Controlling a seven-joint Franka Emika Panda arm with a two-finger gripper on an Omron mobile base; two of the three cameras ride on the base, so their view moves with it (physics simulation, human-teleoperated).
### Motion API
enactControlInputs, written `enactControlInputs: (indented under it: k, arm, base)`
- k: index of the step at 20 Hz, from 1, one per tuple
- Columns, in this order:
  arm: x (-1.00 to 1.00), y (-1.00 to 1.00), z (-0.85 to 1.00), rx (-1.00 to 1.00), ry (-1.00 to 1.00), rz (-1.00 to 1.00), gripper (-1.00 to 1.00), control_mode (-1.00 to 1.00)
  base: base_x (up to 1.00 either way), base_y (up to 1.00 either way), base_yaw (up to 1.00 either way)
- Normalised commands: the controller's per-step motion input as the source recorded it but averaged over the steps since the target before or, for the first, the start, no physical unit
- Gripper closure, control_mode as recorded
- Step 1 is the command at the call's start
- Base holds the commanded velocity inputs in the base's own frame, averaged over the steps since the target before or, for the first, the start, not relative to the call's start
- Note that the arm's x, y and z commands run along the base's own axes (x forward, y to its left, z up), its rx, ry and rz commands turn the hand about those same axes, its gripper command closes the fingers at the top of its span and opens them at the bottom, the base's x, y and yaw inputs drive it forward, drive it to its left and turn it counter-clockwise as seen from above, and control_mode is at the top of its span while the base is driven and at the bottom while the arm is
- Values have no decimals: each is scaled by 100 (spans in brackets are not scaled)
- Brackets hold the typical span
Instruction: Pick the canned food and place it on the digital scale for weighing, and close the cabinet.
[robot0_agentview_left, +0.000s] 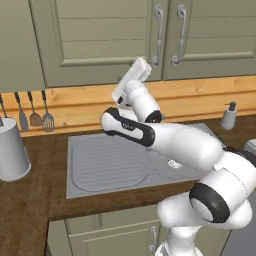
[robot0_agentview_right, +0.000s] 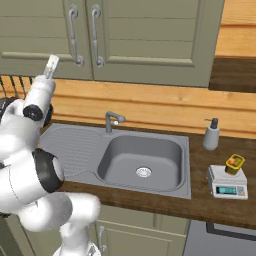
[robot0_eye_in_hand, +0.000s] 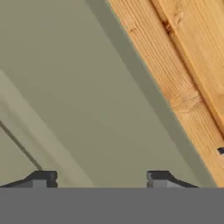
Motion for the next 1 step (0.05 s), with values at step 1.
enactControlInputs:
  k: [1]
  arm:
    - [-23,-89,0,17,0,0,-100,-100]
  base:
    - [0,0,0]
